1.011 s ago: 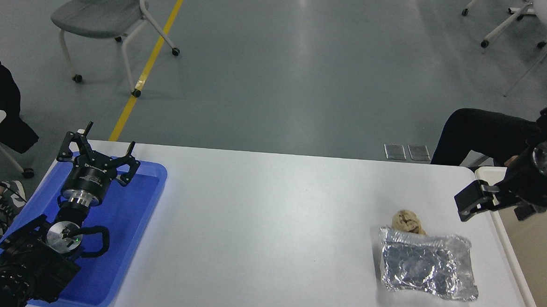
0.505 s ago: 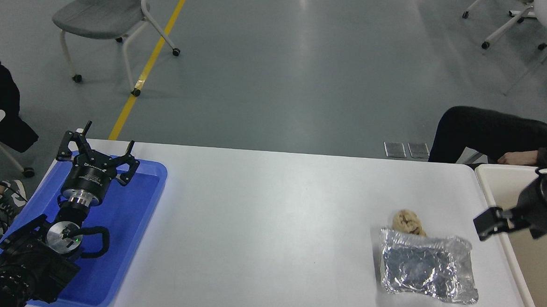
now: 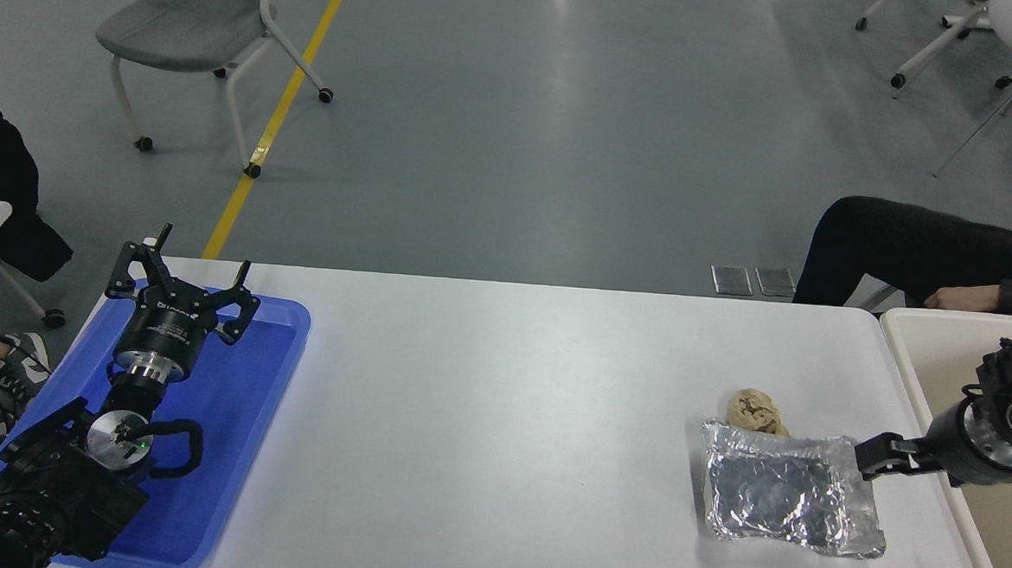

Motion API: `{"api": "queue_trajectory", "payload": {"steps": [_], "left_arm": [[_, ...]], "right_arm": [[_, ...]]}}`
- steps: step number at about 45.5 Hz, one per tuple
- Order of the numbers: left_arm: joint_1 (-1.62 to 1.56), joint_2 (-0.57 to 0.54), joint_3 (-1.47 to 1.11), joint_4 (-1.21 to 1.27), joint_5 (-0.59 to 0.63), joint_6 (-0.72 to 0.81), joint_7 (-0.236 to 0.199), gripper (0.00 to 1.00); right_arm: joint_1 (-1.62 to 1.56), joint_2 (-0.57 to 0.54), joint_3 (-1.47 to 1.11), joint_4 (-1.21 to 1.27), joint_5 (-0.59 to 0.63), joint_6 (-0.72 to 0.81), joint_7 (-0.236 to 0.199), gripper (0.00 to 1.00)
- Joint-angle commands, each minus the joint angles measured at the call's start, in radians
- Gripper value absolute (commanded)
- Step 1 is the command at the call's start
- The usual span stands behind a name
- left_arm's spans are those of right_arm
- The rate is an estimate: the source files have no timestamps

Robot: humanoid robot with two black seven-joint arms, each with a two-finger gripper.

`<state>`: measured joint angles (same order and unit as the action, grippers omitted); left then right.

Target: Pick up foil plate and place in dustbin

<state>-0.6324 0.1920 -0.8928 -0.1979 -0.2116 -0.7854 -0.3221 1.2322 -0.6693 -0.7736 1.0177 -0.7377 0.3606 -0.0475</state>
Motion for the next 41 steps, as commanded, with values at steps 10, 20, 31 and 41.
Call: {"api": "queue_trajectory", "payload": {"steps": [10,20,31,41], "left_arm": [[0.000,0.001,0.000,0.000,0.000,0.000,0.000,1.00],[0.000,0.000,0.000,0.000,0.000,0.000,0.000,1.00],[-0.001,0.000,0.000,0.003,0.000,0.000,0.000,1.00],[-0.001,0.000,0.000,0.000,0.000,0.000,0.000,1.00]], "right_arm": [[-0.186,0.076,0.111,-0.152,-0.002,-0.104,0.000,1.00],[-0.215,0.077,0.122,-0.177,0.000,-0.114,0.003,0.68],[-0.214,0.076,0.129,-0.172,-0.002,-0.109,0.008,0.00],[-0.211,0.076,0.134,-0.160,0.001,-0.109,0.009,0.00]]}}
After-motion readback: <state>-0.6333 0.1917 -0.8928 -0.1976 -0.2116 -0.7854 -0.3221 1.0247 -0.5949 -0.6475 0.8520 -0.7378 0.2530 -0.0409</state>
